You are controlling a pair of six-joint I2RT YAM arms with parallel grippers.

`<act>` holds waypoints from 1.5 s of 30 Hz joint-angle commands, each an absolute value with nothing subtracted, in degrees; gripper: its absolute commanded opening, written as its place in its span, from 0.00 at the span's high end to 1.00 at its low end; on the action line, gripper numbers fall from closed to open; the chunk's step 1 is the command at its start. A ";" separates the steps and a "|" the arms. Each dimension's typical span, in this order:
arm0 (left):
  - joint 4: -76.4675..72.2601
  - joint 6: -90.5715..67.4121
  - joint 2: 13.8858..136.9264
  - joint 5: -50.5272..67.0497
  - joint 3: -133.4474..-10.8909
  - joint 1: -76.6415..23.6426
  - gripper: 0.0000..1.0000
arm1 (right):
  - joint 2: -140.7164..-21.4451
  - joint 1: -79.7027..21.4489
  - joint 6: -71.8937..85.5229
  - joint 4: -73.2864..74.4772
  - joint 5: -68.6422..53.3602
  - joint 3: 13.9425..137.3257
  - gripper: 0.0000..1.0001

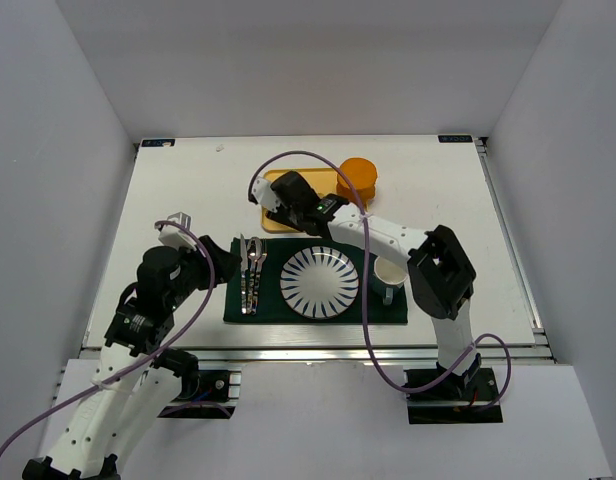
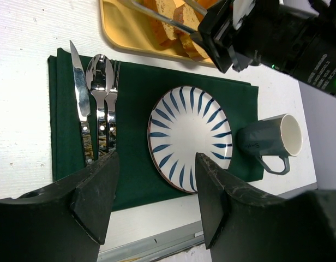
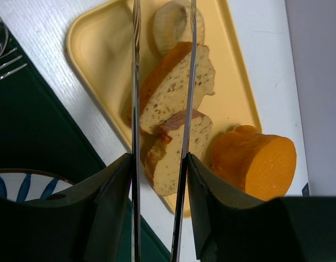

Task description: Place the bread

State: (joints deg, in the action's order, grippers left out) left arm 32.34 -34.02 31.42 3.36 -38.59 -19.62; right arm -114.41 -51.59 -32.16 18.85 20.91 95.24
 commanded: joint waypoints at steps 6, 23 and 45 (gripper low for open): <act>30.94 -32.96 32.08 3.08 -38.58 -19.60 0.32 | -114.87 -52.65 -32.69 16.79 23.11 94.31 0.51; 31.29 -33.05 32.17 2.81 -38.94 -19.60 0.32 | -114.26 -52.65 -32.79 16.61 22.42 94.04 0.94; 30.94 -33.22 32.78 2.73 -40.17 -19.60 0.32 | -103.54 -50.36 -24.18 20.48 11.43 96.33 1.00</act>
State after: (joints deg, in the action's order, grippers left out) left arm 31.44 -33.47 32.75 3.36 -38.59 -19.62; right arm -106.80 -50.98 -26.28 21.04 13.50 93.93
